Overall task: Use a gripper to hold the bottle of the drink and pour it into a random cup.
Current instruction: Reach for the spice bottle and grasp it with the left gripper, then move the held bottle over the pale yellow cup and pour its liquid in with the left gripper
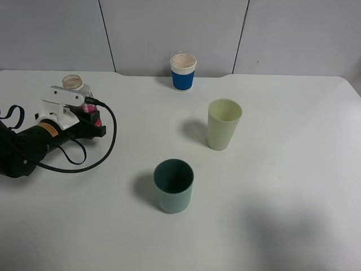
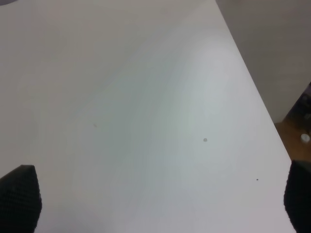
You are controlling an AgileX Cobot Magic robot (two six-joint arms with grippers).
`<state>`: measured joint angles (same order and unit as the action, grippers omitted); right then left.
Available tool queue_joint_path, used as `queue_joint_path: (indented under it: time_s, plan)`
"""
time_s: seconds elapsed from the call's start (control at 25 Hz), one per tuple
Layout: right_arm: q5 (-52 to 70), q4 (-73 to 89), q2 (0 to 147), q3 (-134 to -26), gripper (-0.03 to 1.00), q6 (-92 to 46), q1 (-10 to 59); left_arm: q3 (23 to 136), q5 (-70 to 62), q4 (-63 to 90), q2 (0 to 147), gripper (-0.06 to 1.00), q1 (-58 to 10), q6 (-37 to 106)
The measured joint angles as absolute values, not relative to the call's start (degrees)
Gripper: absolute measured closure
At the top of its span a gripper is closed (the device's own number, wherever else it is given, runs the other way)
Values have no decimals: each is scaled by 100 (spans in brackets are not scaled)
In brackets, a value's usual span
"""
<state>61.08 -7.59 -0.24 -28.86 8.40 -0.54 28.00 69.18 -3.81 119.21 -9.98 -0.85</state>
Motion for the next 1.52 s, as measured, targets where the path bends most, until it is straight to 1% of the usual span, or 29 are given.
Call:
queue_joint_path:
  time_s: [0.28,0.68,0.92,1.0,1.52]
  plan:
    - [6108,-759,-24,-2886,-3,840,-54,2800,6826,-680,11822,61,-998,-83]
    - [6108,-759,-24,-2886,-3,840,-54,2800,6763,-994,11308,61,-1038,-83]
    - [6108,-759,-24,-2886,-3,840,-54,2935,6425,-989,11157,61,-1221,-83]
    - [6108,-759,-24,-2886,-3,840,-54,3112,6135,-976,11157,61,-1353,0]
    - [6108,-759,-24,-2886,-3,840,-54,3766,5377,-970,11159,61,-1966,67]
